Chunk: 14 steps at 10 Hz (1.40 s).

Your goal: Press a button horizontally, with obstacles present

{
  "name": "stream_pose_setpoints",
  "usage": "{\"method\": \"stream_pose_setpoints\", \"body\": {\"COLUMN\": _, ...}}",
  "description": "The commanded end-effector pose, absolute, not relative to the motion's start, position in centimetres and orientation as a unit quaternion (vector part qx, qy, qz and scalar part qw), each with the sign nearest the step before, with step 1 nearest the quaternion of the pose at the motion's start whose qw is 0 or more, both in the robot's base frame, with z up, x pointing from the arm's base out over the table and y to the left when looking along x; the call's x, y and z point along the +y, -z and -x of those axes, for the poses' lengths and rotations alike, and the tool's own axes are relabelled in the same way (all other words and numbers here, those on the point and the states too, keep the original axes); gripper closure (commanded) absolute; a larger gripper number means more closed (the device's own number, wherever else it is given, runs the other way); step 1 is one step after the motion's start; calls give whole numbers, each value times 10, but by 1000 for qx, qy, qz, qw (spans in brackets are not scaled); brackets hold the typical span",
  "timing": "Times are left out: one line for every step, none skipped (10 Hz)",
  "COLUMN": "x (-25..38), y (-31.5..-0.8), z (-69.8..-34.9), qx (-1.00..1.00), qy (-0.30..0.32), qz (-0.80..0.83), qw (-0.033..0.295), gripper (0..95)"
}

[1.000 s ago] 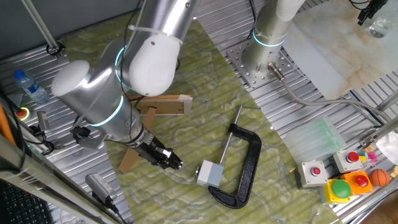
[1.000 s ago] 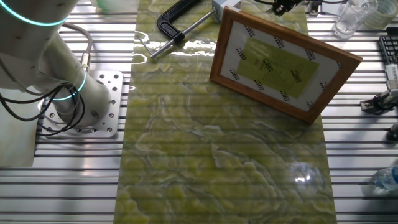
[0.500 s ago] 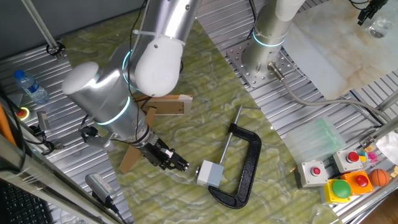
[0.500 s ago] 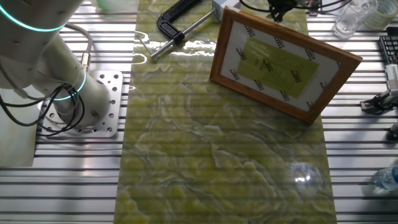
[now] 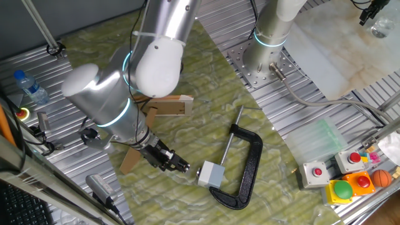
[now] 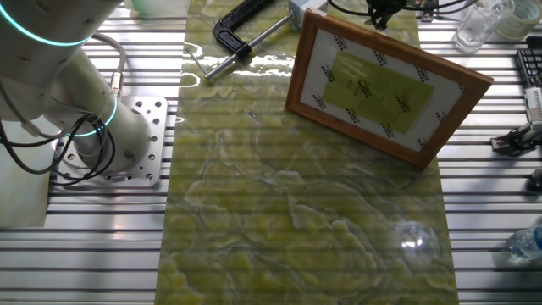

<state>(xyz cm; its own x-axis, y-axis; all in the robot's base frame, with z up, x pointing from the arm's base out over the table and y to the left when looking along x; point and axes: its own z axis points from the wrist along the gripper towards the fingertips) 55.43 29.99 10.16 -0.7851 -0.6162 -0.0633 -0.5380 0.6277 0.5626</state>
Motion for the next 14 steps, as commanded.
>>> {"method": "stream_pose_setpoints", "body": {"x": 304, "y": -101, "z": -554, "qx": -877, "qy": 352, "qz": -319, "qw": 73, "gripper": 190}}
{"method": "stream_pose_setpoints", "body": {"x": 309, "y": -100, "z": -550, "qx": -878, "qy": 354, "qz": -313, "qw": 80, "gripper": 190}}
{"method": "stream_pose_setpoints", "body": {"x": 318, "y": -99, "z": -544, "qx": -881, "qy": 352, "qz": -305, "qw": 85, "gripper": 190}}
{"method": "stream_pose_setpoints", "body": {"x": 323, "y": -98, "z": -542, "qx": -882, "qy": 350, "qz": -304, "qw": 87, "gripper": 190}}
{"method": "stream_pose_setpoints", "body": {"x": 329, "y": -94, "z": -535, "qx": -884, "qy": 343, "qz": -306, "qw": 90, "gripper": 190}}
{"method": "stream_pose_setpoints", "body": {"x": 332, "y": -91, "z": -531, "qx": -884, "qy": 341, "qz": -306, "qw": 91, "gripper": 190}}
{"method": "stream_pose_setpoints", "body": {"x": 334, "y": -85, "z": -524, "qx": -882, "qy": 344, "qz": -307, "qw": 93, "gripper": 190}}
{"method": "stream_pose_setpoints", "body": {"x": 333, "y": -85, "z": -524, "qx": -882, "qy": 343, "qz": -308, "qw": 95, "gripper": 0}}
{"method": "stream_pose_setpoints", "body": {"x": 332, "y": -86, "z": -523, "qx": -884, "qy": 342, "qz": -298, "qw": 110, "gripper": 190}}
{"method": "stream_pose_setpoints", "body": {"x": 332, "y": -86, "z": -523, "qx": -884, "qy": 342, "qz": -298, "qw": 113, "gripper": 190}}
{"method": "stream_pose_setpoints", "body": {"x": 332, "y": -86, "z": -523, "qx": -884, "qy": 342, "qz": -299, "qw": 113, "gripper": 190}}
{"method": "stream_pose_setpoints", "body": {"x": 332, "y": -86, "z": -524, "qx": -885, "qy": 340, "qz": -300, "qw": 106, "gripper": 190}}
{"method": "stream_pose_setpoints", "body": {"x": 332, "y": -86, "z": -524, "qx": -886, "qy": 333, "qz": -307, "qw": 105, "gripper": 190}}
{"method": "stream_pose_setpoints", "body": {"x": 332, "y": -86, "z": -524, "qx": -887, "qy": 325, "qz": -311, "qw": 107, "gripper": 0}}
